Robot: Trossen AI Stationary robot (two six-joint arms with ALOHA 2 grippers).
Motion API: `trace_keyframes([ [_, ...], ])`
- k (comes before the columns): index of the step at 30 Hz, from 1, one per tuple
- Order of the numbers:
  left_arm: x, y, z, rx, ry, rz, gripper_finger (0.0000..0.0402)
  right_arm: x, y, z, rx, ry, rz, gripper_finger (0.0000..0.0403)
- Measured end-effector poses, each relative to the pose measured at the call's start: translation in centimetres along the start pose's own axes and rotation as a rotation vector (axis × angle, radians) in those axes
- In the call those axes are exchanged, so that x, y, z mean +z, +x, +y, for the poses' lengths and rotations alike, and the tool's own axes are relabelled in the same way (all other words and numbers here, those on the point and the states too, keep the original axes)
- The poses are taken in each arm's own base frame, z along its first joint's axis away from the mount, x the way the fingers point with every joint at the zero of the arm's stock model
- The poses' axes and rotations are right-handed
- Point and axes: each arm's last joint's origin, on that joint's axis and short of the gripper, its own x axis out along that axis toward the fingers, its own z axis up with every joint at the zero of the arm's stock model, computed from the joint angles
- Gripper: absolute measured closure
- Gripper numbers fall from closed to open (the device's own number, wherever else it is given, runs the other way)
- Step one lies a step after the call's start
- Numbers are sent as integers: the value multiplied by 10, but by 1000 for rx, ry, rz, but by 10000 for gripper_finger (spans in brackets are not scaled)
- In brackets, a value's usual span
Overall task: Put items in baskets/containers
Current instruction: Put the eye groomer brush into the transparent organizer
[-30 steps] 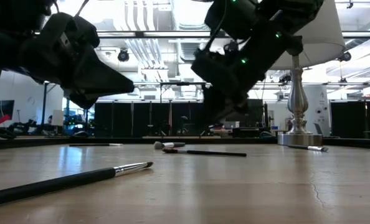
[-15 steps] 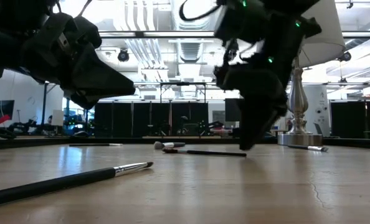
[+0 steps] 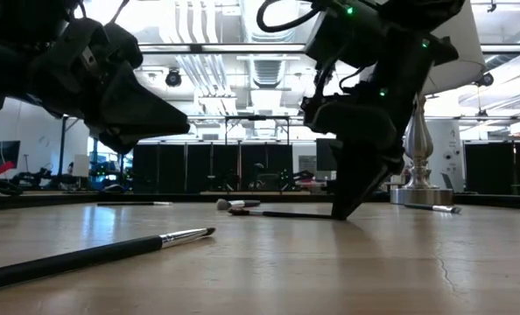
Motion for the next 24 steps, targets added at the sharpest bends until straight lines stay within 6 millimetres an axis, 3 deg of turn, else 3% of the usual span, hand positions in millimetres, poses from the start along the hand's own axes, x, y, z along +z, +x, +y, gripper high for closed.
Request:
trace_keyframes([
  [3, -1, 0, 1, 11, -35, 1, 310, -4, 4, 4, -6, -27, -5, 387],
  [13, -11, 4, 4, 22, -75, -67, 310, -7, 8, 14, 22, -80, -166, 394],
  [24, -12, -10, 10, 1, -137, -148, 310, -19, 20, 2, 159, 10, -444, 394],
])
